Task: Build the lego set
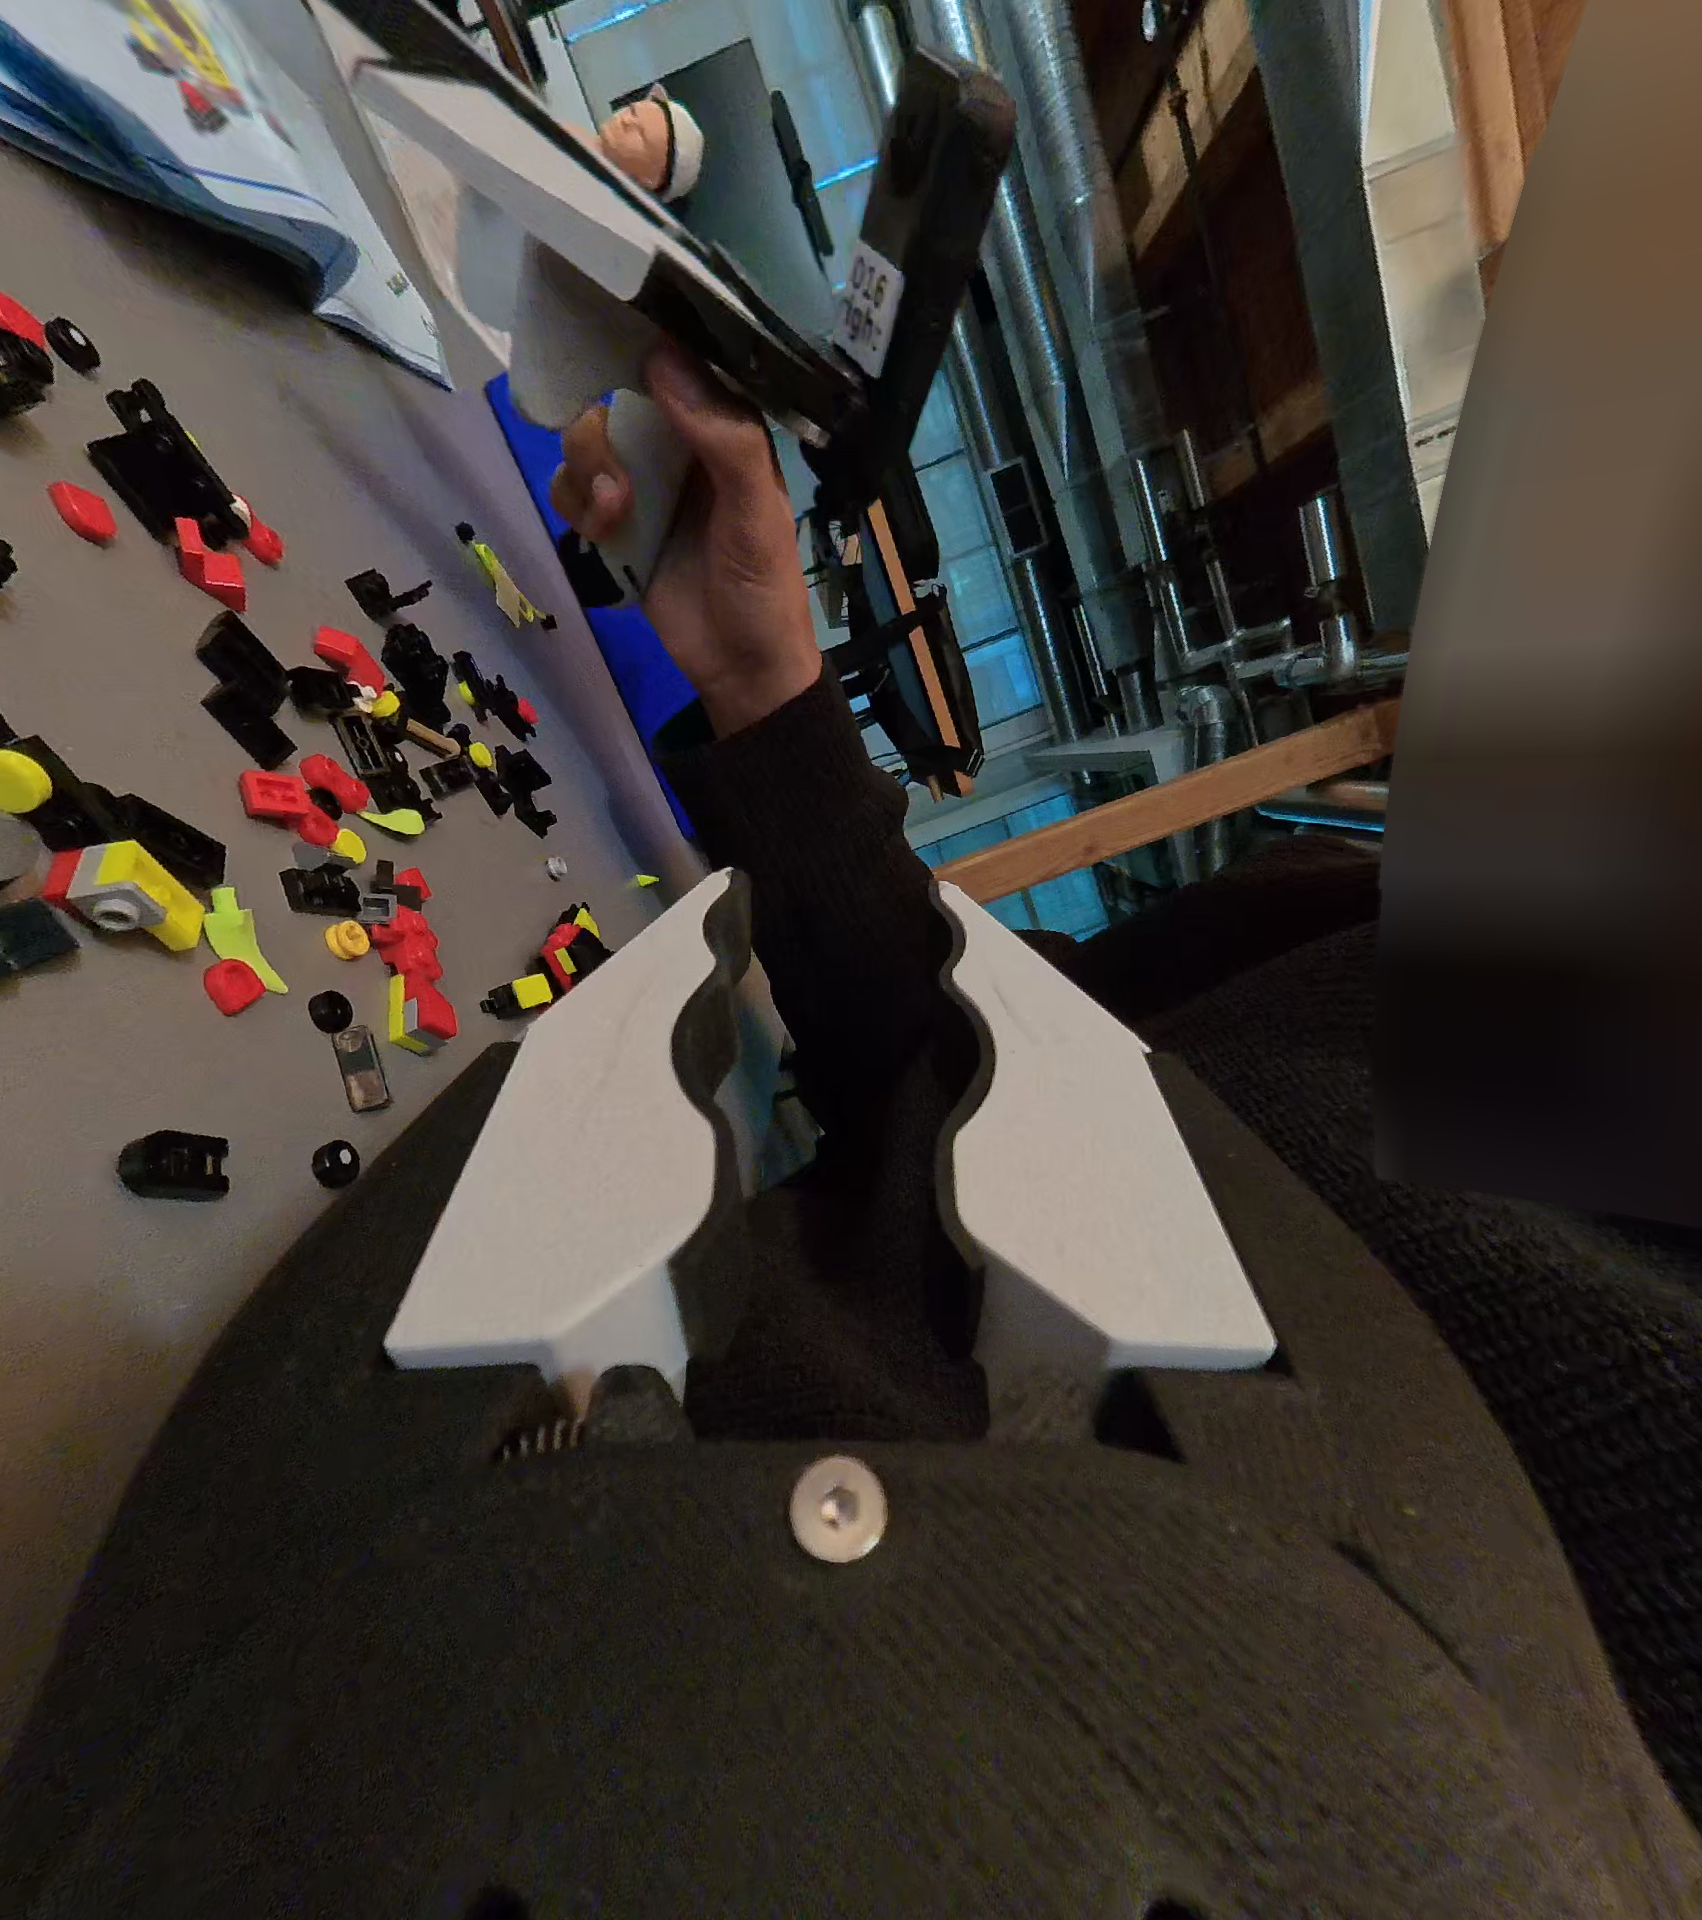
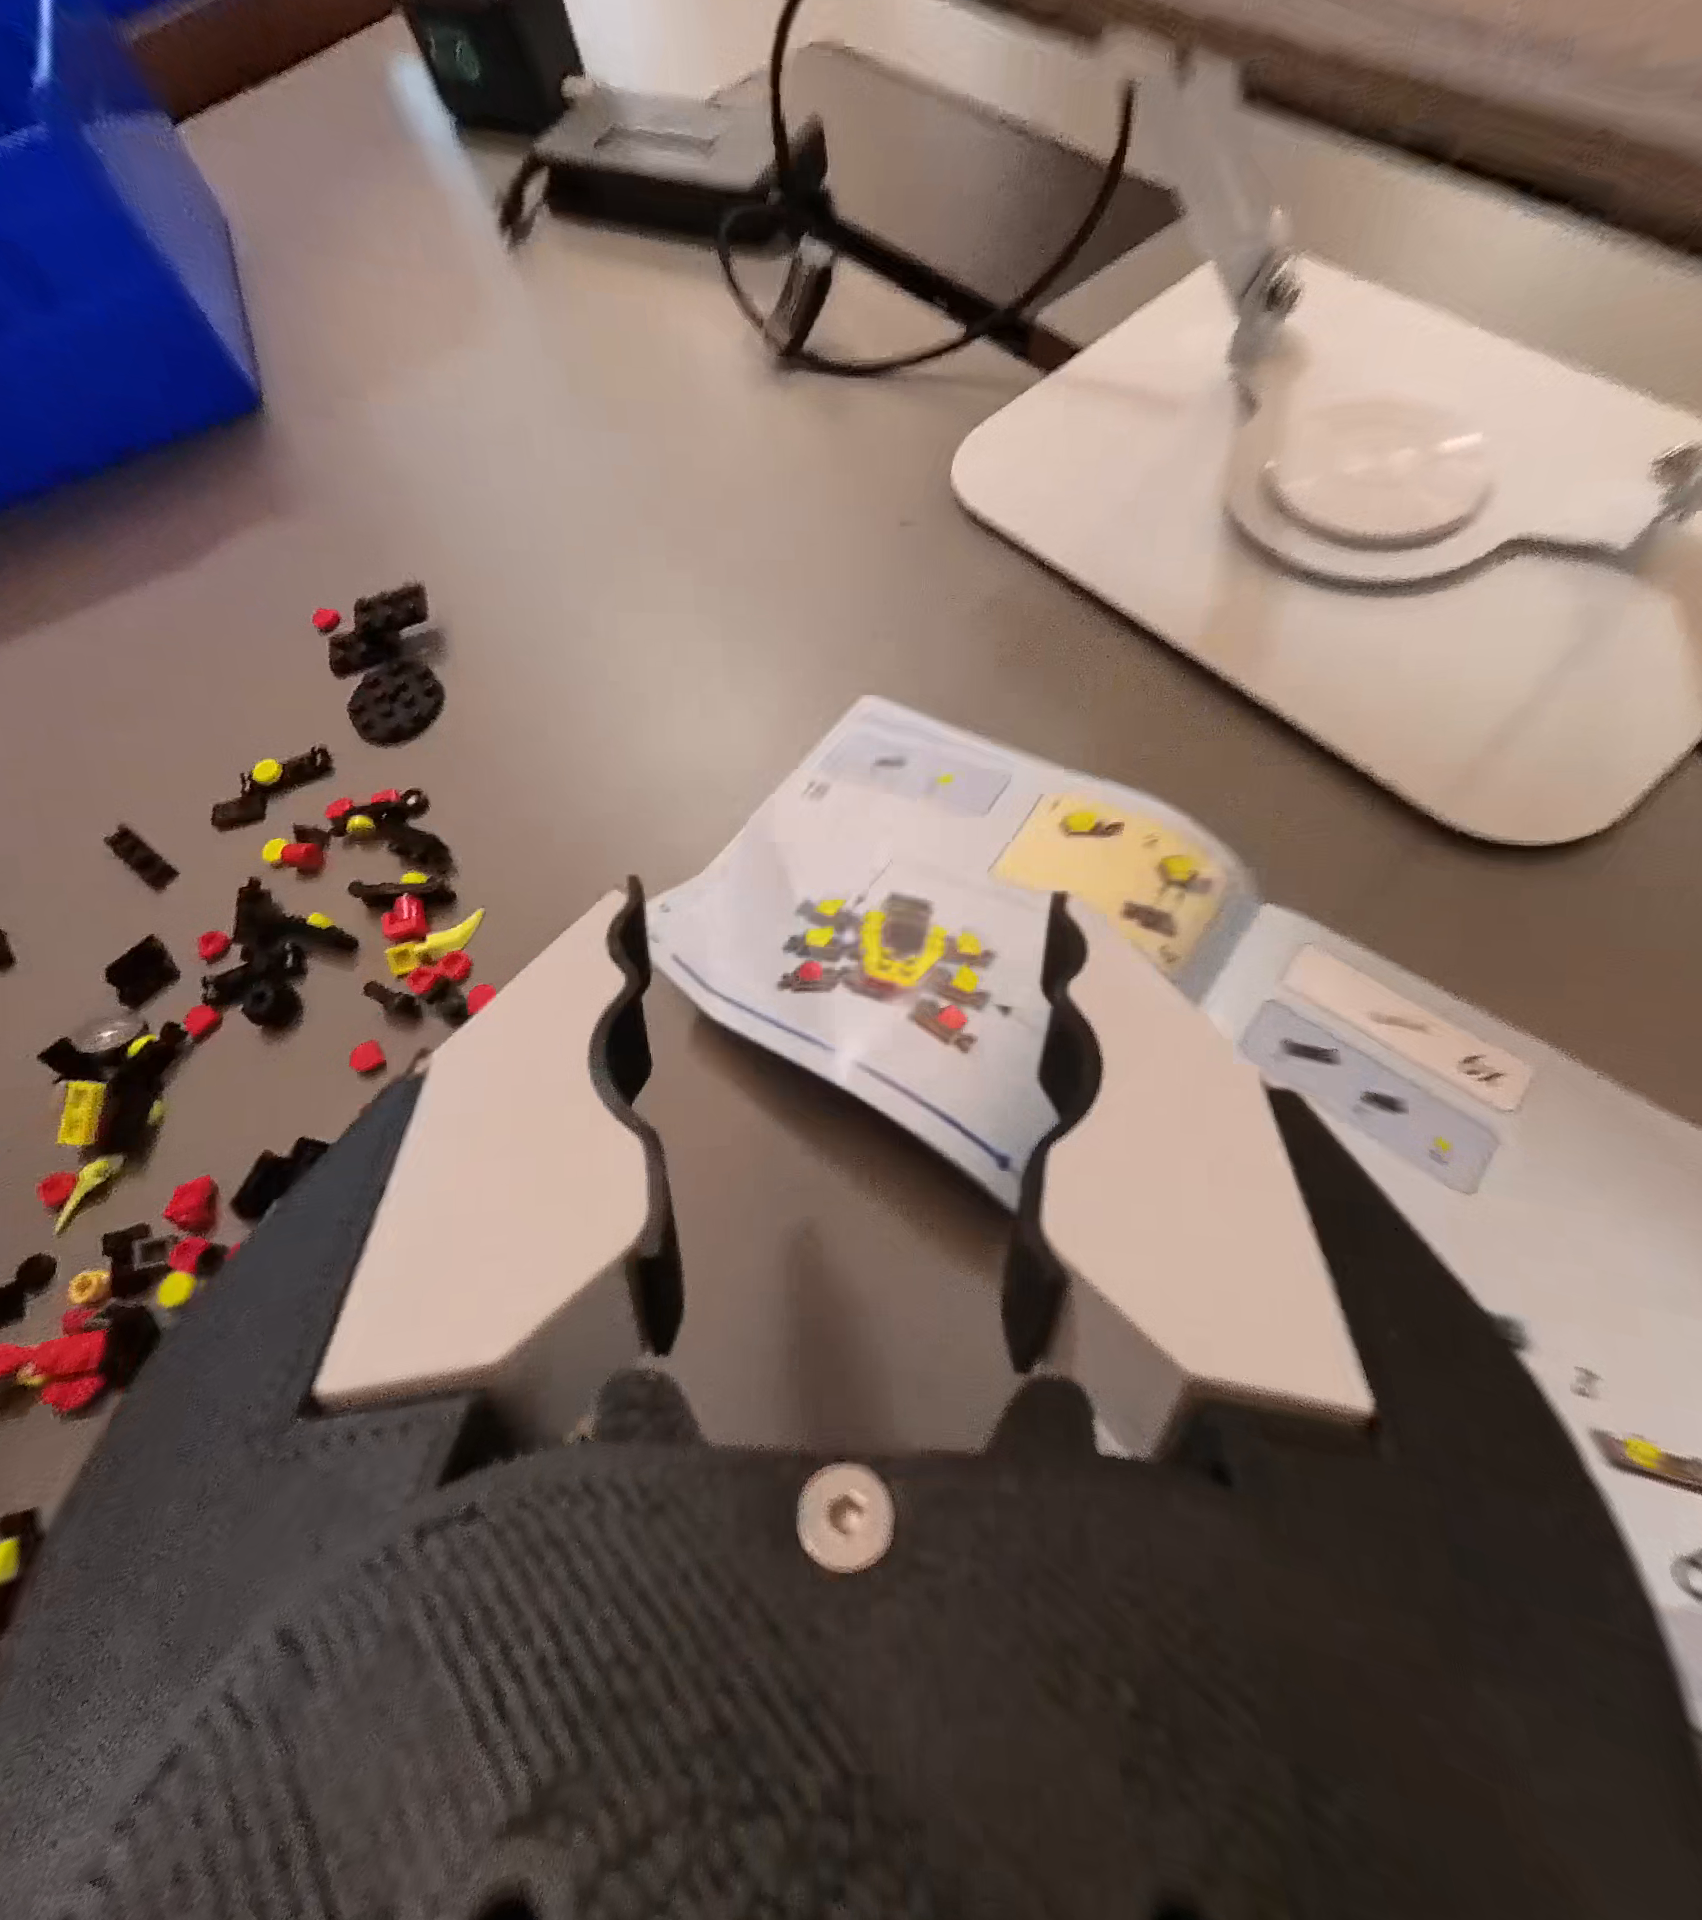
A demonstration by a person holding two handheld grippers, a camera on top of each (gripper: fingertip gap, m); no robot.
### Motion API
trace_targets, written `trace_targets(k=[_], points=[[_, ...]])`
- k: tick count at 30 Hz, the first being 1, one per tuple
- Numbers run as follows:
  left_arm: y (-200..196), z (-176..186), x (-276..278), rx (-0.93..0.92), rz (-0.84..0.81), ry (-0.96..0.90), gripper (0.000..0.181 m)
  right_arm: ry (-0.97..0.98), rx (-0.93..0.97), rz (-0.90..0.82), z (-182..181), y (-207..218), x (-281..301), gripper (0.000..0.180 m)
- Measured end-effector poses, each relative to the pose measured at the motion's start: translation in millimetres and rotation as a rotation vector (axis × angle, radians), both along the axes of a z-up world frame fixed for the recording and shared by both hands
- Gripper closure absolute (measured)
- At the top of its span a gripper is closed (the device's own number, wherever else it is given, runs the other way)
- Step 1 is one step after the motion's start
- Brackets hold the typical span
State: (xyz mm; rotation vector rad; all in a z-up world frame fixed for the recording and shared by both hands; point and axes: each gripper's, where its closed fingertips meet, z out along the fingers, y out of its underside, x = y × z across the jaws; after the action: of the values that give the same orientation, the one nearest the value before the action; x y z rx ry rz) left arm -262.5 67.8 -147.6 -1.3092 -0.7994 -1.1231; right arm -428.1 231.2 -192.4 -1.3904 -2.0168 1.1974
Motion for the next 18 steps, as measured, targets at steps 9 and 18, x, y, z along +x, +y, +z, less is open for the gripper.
trace_targets(k=[9, 18], points=[[3.1, -1.6, 2.2, -0.007, -0.011, 0.003, 0.151, -0.122, 0.096, -0.19, -30.2, 57.2, -12.2, 0.134], [5.7, -4.2, 6.9, -0.049, -0.016, 0.071, 0.151, -0.133, 0.313, -0.115, -39.4, 49.7, -19.3, 0.116]])
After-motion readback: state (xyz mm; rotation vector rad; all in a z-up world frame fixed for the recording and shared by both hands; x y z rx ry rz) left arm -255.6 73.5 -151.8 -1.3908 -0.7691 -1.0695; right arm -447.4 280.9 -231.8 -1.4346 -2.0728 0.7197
